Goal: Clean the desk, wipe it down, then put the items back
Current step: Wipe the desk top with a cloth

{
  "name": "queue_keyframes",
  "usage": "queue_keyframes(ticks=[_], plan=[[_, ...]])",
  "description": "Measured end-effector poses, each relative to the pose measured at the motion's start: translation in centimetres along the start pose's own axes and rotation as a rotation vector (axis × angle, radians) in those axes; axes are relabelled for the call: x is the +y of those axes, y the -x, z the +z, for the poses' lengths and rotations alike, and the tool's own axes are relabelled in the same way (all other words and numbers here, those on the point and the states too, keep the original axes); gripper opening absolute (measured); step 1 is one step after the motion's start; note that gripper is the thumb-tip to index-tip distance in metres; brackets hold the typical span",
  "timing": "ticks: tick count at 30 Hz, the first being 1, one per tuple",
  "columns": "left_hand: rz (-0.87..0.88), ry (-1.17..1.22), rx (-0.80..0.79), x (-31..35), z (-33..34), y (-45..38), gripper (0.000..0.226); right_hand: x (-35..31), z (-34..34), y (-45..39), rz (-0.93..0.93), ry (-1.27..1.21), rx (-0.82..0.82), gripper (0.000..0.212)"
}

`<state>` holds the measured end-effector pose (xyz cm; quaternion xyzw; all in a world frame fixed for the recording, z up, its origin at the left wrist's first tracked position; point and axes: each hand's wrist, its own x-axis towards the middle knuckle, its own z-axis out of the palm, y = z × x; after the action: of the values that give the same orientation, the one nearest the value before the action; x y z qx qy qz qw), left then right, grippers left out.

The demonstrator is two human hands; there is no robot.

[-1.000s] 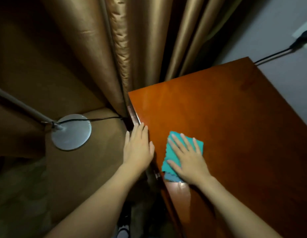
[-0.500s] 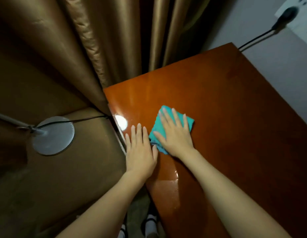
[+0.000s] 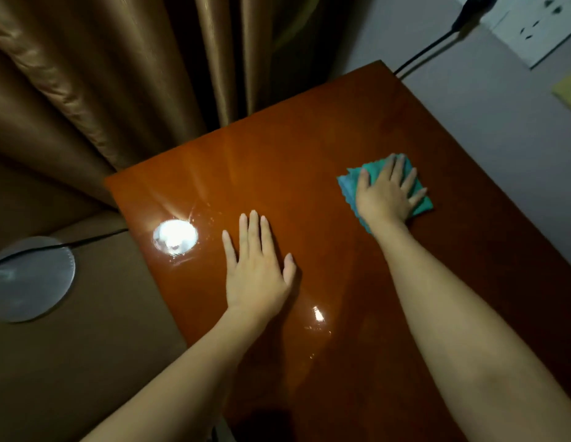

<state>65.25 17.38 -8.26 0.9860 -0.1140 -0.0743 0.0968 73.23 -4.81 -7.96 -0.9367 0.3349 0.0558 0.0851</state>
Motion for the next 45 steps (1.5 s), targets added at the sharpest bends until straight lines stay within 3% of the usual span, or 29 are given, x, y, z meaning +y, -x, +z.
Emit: queue_keyframes(ticks=[2, 5, 10, 12, 16, 20, 22, 27, 32, 36, 41, 43, 45], plan=[[-0.001, -0.011, 0.005, 0.4, -0.1, -0.8, 0.075, -3.4, 0.5, -1.3, -0.103, -0.003, -0.019, 0.067], [-0.021, -0.028, -0.014, 1.1, -0.2, -2.2, 0.074, -5.3, 1.0, 0.1, -0.417, 0.08, -0.039, 0.067], [-0.039, 0.003, -0.006, 3.6, -0.4, -6.3, 0.072, 1.9, 0.1, 2.3, -0.676, 0.146, -0.074, 0.077], [-0.047, 0.023, 0.001, 4.5, -0.4, -7.7, 0.073, 5.4, -0.5, 1.3, -0.642, 0.147, -0.079, 0.078], [-0.038, 0.017, 0.002, 4.9, -0.3, -9.1, 0.074, 8.5, -1.4, -3.2, -0.398, 0.142, -0.002, 0.077], [-0.014, 0.036, 0.029, 5.4, -0.5, -10.8, 0.072, 5.1, -1.5, -7.2, -0.078, 0.032, 0.053, 0.066], [-0.025, 0.028, 0.032, 5.8, -0.6, -11.6, 0.072, 2.4, -1.5, -8.6, -0.046, 0.007, 0.031, 0.067], [-0.012, 0.036, 0.052, 7.5, -0.5, -14.5, 0.071, 0.1, -1.1, -8.2, -0.428, 0.101, -0.019, 0.068], [-0.007, 0.026, 0.033, 7.8, -0.6, -15.3, 0.071, 7.0, -2.0, -7.3, -0.814, 0.173, -0.094, 0.083], [0.002, 0.01, 0.031, 8.1, -0.8, -16.0, 0.07, 11.3, -2.9, -10.5, -0.566, 0.115, 0.018, 0.081], [0.141, 0.035, 0.033, 12.5, -0.3, -18.7, 0.07, 6.8, -2.9, -15.1, -0.107, 0.029, 0.091, 0.066], [0.191, 0.044, 0.029, 15.1, 0.4, -19.3, 0.07, 4.3, -2.4, -15.8, -0.13, 0.033, 0.068, 0.066], [0.206, 0.04, 0.04, 16.1, 0.8, -19.7, 0.071, 3.2, -2.2, -15.4, -0.269, 0.061, 0.04, 0.066]])
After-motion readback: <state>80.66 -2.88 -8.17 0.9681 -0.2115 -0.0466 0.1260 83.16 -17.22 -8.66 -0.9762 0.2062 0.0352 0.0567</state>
